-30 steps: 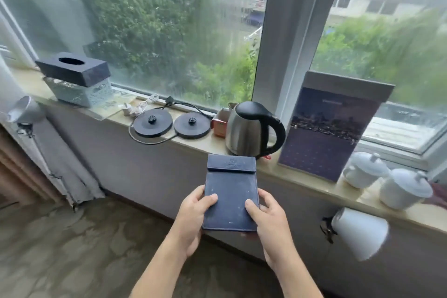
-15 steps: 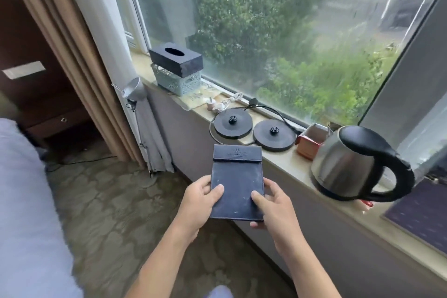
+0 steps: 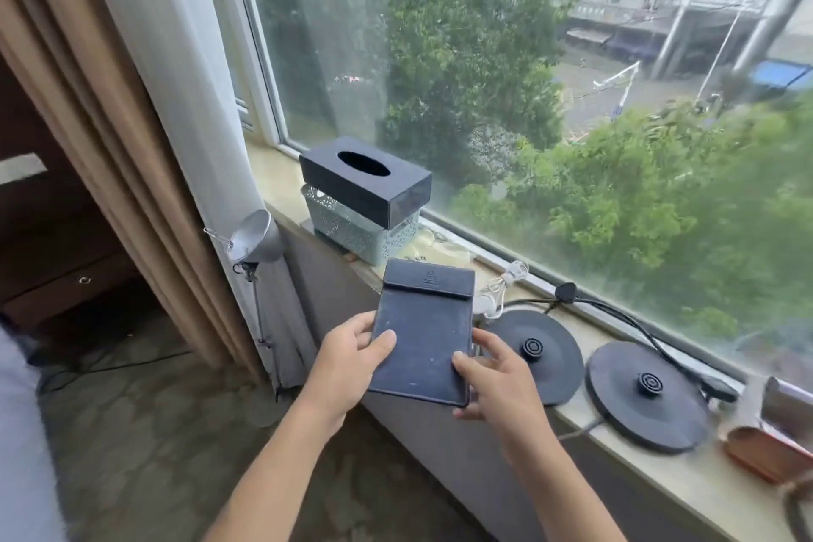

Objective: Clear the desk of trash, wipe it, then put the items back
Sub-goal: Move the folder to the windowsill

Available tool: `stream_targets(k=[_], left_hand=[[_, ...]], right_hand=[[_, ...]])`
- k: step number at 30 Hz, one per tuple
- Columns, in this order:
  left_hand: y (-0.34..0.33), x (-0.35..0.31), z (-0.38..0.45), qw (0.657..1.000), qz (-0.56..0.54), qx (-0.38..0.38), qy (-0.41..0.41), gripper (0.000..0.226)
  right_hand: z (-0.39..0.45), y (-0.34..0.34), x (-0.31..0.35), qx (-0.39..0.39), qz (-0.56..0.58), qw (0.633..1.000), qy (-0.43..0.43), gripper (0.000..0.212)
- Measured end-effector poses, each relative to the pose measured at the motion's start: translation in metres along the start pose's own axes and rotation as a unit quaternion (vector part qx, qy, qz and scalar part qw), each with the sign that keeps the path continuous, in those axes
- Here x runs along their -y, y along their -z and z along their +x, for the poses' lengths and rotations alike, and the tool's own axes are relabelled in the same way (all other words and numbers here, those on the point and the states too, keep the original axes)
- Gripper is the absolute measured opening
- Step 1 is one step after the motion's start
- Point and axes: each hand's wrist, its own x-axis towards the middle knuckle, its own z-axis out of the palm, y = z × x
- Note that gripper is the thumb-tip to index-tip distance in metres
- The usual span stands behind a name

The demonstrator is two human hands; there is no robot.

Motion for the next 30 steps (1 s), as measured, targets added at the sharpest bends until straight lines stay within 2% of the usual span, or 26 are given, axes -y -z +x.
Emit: stream_targets(k=[7, 13, 18, 25, 28, 30], left_hand=[[0.048, -0.065, 0.107, 0.996, 0.05, 0.024, -0.063, 0.021], [0.065, -0.106, 0.2, 0.984, 0.124, -0.009, -0.13, 0.018], [0.073, -0.131, 0.267, 0.953, 0.269, -0.018, -0.137, 0.022], [0.076, -0.129, 0.317, 0.907, 0.41, -0.004, -0.096, 0.02], [0.079, -0.12, 0.325, 0.885, 0.455, -0.034, -0.098, 0.018], [0.078, -0.117, 0.324, 0.873, 0.472, -0.053, -0.106, 0.018]], right_hand=[[0.086, -0.052, 0.069, -0.021, -0.001, 1.0, 0.016, 0.023], [0.154, -0.079, 0.117, -0.023, -0.006, 0.999, 0.036, 0.02], [0.205, -0.094, 0.145, -0.02, -0.07, 0.997, 0.023, 0.001], [0.247, -0.097, 0.147, -0.039, -0.167, 0.985, -0.002, 0.021], [0.254, -0.094, 0.145, -0.059, -0.203, 0.977, 0.003, 0.02], [0.254, -0.092, 0.145, -0.062, -0.189, 0.98, 0.004, 0.015]])
